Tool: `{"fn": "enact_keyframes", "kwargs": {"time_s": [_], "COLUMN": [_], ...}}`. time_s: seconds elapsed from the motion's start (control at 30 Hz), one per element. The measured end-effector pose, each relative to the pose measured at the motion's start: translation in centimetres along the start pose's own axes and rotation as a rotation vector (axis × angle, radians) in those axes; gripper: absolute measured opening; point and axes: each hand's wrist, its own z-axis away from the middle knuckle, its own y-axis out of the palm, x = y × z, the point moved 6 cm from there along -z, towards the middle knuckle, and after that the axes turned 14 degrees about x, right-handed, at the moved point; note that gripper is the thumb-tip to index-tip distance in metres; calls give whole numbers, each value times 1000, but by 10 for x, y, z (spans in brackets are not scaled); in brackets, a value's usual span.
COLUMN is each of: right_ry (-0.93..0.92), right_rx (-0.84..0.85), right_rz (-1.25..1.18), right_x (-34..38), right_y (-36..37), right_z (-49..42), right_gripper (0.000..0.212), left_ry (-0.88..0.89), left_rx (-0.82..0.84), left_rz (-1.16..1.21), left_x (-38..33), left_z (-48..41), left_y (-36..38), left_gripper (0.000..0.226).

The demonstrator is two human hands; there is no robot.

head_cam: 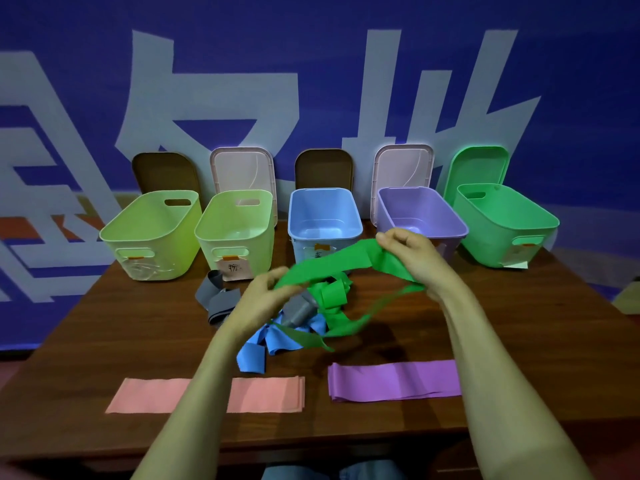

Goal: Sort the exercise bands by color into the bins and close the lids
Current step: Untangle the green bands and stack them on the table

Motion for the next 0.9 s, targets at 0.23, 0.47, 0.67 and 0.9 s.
{"fn": "enact_keyframes", "kwargs": {"time_s": [0.23, 0.47, 0.67, 0.9], "right_ry": [165, -71, -243, -284], "right_rx": [-47, 104, 213, 247], "right_rz": [702, 257, 190, 129], "right_x": [7, 23, 69, 85], "right_y": [-3, 14, 43, 39], "right_z": [3, -6, -17, -17], "right_gripper": [50, 13, 6, 12], "left_ry": [-281, -130, 0, 174], "left_rx": [104, -25, 1, 36], "left_rz": [-482, -275, 122, 475], "left_x": [13, 16, -6, -47], "left_z": [2, -3, -25, -39], "left_y": [-16, 0, 33, 41], "left_gripper": [73, 41, 15, 30]}}
